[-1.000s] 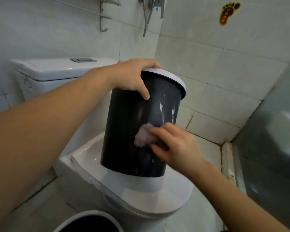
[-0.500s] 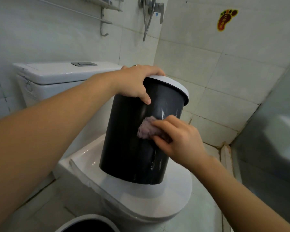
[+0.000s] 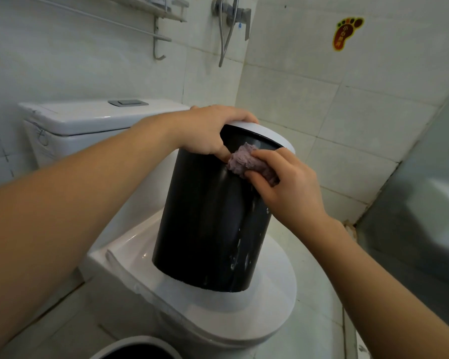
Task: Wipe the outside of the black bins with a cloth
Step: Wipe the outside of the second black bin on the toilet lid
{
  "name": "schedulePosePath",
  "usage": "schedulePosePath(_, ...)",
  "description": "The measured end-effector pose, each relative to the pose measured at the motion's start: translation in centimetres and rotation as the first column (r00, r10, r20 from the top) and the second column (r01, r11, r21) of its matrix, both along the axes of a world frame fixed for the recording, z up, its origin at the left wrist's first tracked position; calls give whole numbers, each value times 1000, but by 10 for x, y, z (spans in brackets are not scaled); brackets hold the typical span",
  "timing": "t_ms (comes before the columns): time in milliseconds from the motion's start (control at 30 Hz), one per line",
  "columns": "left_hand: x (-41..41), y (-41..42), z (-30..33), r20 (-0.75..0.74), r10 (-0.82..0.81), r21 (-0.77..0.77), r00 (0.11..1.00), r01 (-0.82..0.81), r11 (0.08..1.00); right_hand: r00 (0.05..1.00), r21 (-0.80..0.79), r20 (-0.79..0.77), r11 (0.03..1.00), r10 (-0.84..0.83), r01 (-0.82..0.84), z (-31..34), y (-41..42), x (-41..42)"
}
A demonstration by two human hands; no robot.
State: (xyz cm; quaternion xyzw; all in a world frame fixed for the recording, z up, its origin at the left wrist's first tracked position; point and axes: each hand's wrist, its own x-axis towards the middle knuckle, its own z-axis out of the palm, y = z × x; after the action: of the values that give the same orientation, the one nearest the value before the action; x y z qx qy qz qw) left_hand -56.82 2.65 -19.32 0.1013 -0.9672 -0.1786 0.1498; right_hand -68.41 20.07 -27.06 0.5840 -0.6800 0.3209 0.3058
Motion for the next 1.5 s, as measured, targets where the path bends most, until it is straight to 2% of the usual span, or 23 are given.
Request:
schedulePosePath(400, 5, -14, -4, -46, 0, 157, 999, 8, 988, 994, -18, 82, 997, -70, 72, 15, -1, -21)
schedulePosePath(633, 4, -12, -5, -50, 27, 200, 998, -16, 980, 998, -20, 57, 999, -32, 34, 16, -8, -14)
schedulePosePath(833, 3, -9, -7, -80, 56, 182, 995, -41, 982, 999, 50, 2, 998, 36, -36, -1, 5, -11)
schedulePosePath(1067, 1, -8, -6, -67, 53, 167, 996, -41, 985, 998, -23, 12, 998, -59, 59, 18, -9, -17)
schedulePosePath(1167, 2, -8, -8, -82, 49, 179, 995, -34, 983, 1000, -7, 5, 1000, 11, -11, 5, -2, -11)
schedulePosePath(1367, 1, -9, -9, -93, 59, 193, 994, -40, 980, 982, 116, -123, 985, 140, -126, -15, 14, -3)
schedulePosePath(1500, 1, -8, -8, -99, 56, 179, 993, -38, 983, 995, 35, -88, 998, 48, -45, 0, 7, -5)
